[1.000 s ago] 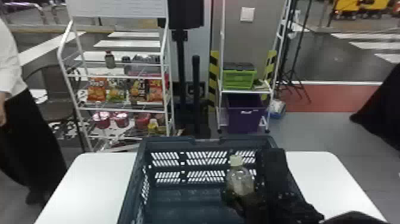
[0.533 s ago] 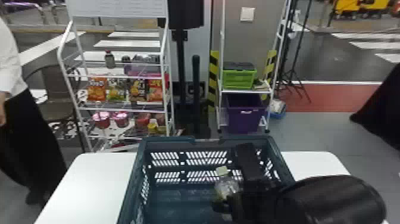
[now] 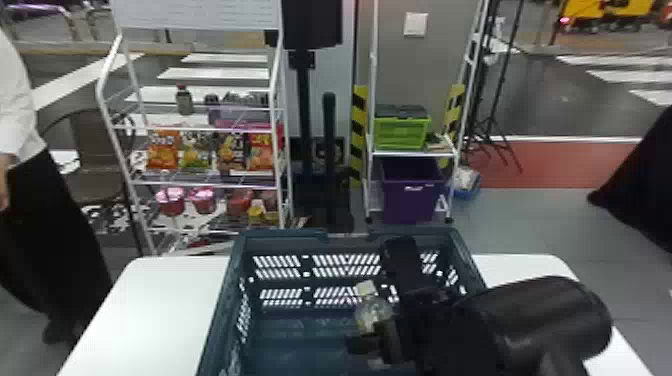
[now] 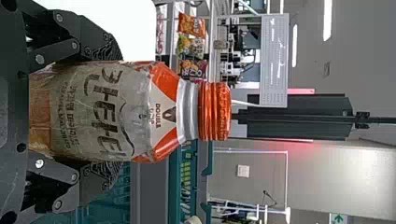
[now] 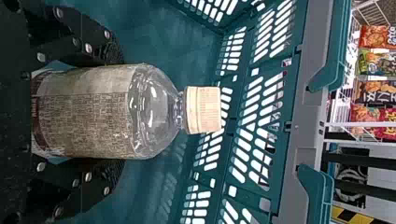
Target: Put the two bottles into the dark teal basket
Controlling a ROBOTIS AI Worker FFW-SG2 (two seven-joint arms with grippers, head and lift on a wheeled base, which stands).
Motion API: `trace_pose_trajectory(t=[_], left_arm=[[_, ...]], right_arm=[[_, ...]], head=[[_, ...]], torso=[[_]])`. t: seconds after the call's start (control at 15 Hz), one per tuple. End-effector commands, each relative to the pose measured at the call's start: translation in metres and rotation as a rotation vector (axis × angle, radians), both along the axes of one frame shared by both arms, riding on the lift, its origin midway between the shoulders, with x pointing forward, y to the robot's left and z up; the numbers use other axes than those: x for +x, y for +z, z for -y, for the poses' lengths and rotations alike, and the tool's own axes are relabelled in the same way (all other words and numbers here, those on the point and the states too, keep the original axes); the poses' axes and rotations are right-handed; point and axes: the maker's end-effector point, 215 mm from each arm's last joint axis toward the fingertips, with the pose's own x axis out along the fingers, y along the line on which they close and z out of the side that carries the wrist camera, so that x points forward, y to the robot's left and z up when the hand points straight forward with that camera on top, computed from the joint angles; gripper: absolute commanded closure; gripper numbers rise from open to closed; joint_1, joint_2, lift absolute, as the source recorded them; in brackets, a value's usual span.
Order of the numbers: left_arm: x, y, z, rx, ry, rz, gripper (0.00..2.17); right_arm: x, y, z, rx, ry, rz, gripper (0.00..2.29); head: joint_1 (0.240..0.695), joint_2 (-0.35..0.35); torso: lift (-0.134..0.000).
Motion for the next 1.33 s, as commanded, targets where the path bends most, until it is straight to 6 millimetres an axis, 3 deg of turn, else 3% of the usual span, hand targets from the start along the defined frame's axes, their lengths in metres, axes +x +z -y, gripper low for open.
trace_pose_trajectory(t=[0.0,0.2,0.33,0.53,0.67,0.87,1.27], left_arm=[[0.001,0.001,0.000,0.000,-0.002,0.002,2.15],[0.001,0.003,0.000,0.000,-0.003,0.005,2.15],[0.001,0.003,0.000,0.000,-0.002,0.006,2.15],[0.003,0.005,-0.001,0.000,-0.003,0.011,2.15],[0.005,0.006,-0.002,0.002,-0.005,0.013,2.15],[0.010,0.006,-0.001,0.003,-0.006,0.013,2.15],[0.013,0.010,0.000,0.003,-0.007,0.015,2.15]], right_arm=[[0.001,0.001,0.000,0.005,-0.001,0.000,0.00],[0.001,0.008,-0.003,0.021,0.002,0.015,0.02],[0.016,0.038,-0.014,0.087,-0.002,0.133,0.02],[0.031,0.076,0.007,0.144,-0.036,0.343,0.02],[0.029,0.104,0.020,0.207,-0.064,0.503,0.02],[0.001,0.123,0.042,0.266,-0.087,0.644,0.02],[-0.083,0.097,0.114,0.270,-0.210,0.711,0.02]], head=[[0.499,0.000],[0.499,0.000],[0.499,0.000],[0.499,0.000],[0.499,0.000],[0.499,0.000],[0.499,0.000]], torso=[[0.000],[0.000],[0.000],[0.000],[0.000],[0.000],[0.000]])
